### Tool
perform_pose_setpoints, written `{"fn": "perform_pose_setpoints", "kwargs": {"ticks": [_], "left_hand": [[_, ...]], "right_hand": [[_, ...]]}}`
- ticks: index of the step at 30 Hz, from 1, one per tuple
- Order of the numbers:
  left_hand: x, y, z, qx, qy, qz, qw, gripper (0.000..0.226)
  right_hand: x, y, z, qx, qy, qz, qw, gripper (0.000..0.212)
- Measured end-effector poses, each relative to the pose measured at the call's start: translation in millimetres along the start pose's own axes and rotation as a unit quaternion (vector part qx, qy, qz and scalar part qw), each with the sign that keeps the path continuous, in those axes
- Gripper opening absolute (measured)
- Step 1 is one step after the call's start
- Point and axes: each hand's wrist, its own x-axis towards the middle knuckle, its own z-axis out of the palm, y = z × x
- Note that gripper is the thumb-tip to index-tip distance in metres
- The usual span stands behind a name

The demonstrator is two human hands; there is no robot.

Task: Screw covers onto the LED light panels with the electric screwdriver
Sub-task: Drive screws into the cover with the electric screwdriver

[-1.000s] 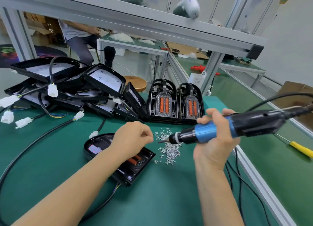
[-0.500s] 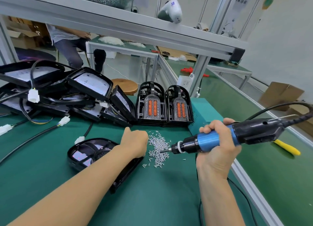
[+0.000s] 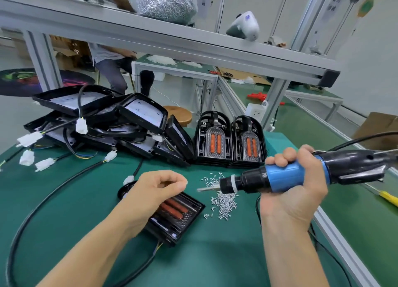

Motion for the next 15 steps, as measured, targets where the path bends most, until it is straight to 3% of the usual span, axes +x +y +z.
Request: {"fn": "perform_pose_setpoints", "kwargs": {"ticks": [6, 15], "left_hand": [[-22.4, 1.6, -8.4, -0.067, 0.027, -0.007, 0.997, 0.015], [-29.4, -2.9, -21.5, -0.028, 0.044, 0.019, 0.998, 0.015]], "right_hand": [[-9.1, 13.1, 25.1, 0.027, -0.02, 0.027, 0.999, 0.017], [-20.2, 27.3, 33.5, 0.013, -0.036, 0.046, 0.998, 0.016]]}}
